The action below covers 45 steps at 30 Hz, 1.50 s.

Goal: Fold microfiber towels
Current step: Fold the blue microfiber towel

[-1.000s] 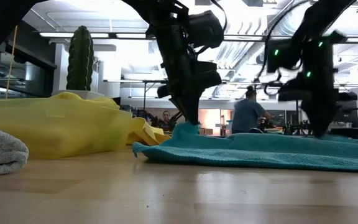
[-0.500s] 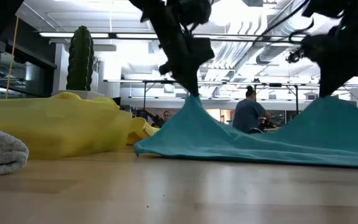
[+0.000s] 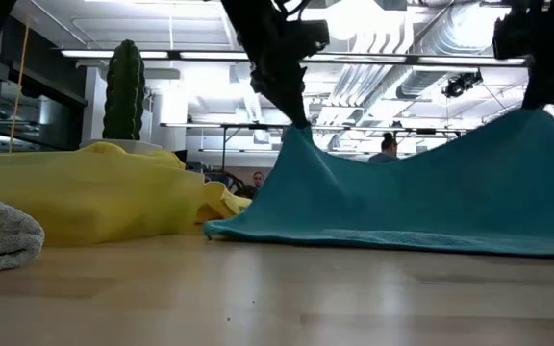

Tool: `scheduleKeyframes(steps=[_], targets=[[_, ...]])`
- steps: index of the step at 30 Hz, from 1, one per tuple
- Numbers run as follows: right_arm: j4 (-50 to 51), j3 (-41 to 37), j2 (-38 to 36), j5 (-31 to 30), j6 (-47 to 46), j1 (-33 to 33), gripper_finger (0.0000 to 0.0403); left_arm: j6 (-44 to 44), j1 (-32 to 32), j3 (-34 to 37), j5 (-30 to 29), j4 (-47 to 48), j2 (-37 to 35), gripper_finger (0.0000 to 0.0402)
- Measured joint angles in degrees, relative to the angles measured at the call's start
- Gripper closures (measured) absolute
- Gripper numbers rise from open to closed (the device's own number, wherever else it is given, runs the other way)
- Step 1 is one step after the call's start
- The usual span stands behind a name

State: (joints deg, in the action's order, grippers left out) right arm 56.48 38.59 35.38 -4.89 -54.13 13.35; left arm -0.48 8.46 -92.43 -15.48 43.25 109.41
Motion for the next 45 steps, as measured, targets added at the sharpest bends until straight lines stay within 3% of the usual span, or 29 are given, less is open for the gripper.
scheduleKeyframes(steps=[6, 15, 19, 33, 37, 45], targets=[[-8.1, 0.0, 4.2, 0.4, -0.6, 12.5, 0.0403, 6.4, -2.8, 0.7, 0.2, 0.4, -1.1, 0.0401], [-9.2, 0.0, 14.7, -2.6, -10.9, 29.2, 0.0403, 16.8, -5.7, 0.8, 9.9, 6.7, -2.0, 0.0401], [-10.0, 0.0, 19.0, -4.6, -16.6, 33.7, 0.0403, 18.1, -7.3, 0.8, 11.0, 7.7, -2.0, 0.0401], [-13.9, 0.1, 29.5, -7.2, -21.9, 37.5, 0.0403, 18.7, -8.2, 1.1, 14.0, 12.7, -1.3, 0.0401], [-14.7, 0.1, 31.6, -7.2, -22.0, 37.5, 0.0403, 18.3, -8.3, 4.7, 17.3, 12.6, -1.3, 0.0401], [-14.9, 0.1, 34.1, -8.4, -23.0, 37.4, 0.0403, 15.7, -10.4, 12.7, 16.5, 7.9, -1.3, 0.0401]])
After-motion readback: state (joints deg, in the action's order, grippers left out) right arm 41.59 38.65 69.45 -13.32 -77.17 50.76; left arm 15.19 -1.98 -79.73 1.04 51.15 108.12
